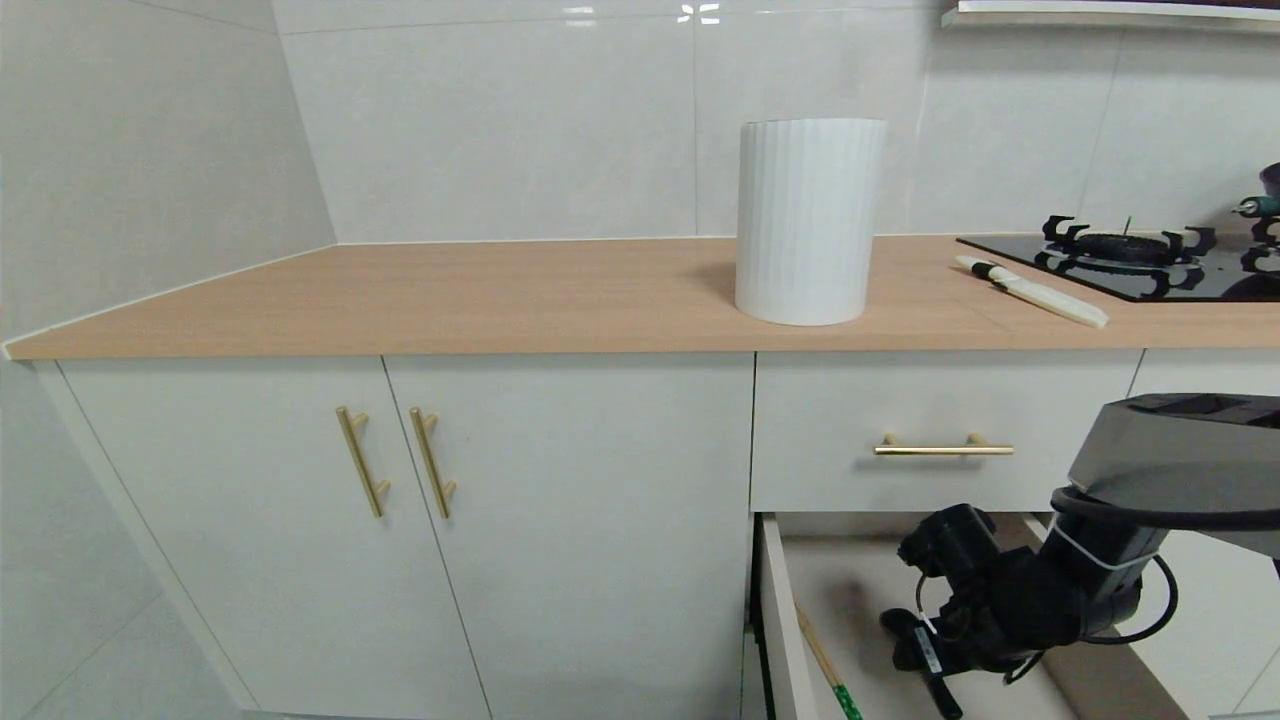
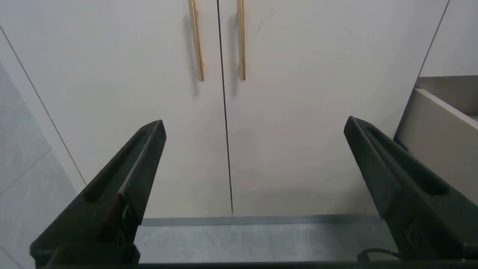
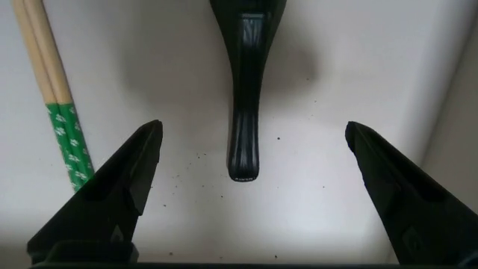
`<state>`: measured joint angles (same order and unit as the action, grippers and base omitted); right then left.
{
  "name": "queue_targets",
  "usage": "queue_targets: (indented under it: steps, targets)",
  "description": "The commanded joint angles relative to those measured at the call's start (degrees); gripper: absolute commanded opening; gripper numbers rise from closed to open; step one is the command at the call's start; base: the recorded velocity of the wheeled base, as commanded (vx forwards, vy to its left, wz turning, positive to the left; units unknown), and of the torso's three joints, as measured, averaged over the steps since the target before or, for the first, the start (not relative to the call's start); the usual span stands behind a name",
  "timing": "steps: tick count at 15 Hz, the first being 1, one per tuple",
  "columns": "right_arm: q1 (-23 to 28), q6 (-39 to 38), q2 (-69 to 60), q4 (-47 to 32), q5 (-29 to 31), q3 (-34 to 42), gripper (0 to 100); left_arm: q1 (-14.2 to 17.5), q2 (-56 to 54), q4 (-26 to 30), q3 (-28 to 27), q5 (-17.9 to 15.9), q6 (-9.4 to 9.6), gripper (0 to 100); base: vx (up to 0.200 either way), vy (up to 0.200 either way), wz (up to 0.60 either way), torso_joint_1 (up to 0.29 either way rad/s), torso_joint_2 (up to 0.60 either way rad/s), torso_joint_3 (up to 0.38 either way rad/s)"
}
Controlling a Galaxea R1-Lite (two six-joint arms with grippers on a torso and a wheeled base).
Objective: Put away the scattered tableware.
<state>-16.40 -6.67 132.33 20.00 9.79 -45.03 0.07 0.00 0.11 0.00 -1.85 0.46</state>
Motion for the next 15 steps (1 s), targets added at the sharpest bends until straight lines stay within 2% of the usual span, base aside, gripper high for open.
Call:
queue_targets:
  steps: [1,3,5,8,10,15]
  targets:
    - [0.0,-1.7,-8.3,-0.5,-0.5,1.1,100,0.0,0.0,0.0,0.0,0.0,-0.02,100,-0.200,0.000,0.00,0.002,0.00,0.002]
    - [0.1,-1.6,-17.5,-1.7,-0.8,3.4,100,0.0,0.0,0.1,0.0,0.0,-0.02,100,-0.200,0.000,0.00,0.000,0.01,-0.005]
    - [0.0,-1.4,-25.2,-8.7,-1.5,3.1,100,0.0,0.0,0.0,0.0,0.0,-0.02,100,-0.200,0.000,0.00,0.000,0.00,0.002]
    - [-0.9,-1.3,-32.2,-14.9,-2.0,2.6,100,0.0,0.0,0.1,0.0,0.0,-0.02,100,-0.200,0.000,0.00,-0.001,0.00,0.001]
    - [-2.1,-1.2,-35.4,-16.3,-2.0,2.8,100,0.0,0.0,0.0,0.0,0.0,-0.02,100,-0.200,0.000,0.00,-0.005,0.00,0.002]
    - [-7.2,3.8,-38.1,-29.6,-2.6,2.8,100,0.0,0.0,0.0,0.0,0.0,-0.02,100,0.000,0.000,0.00,0.000,0.00,0.000]
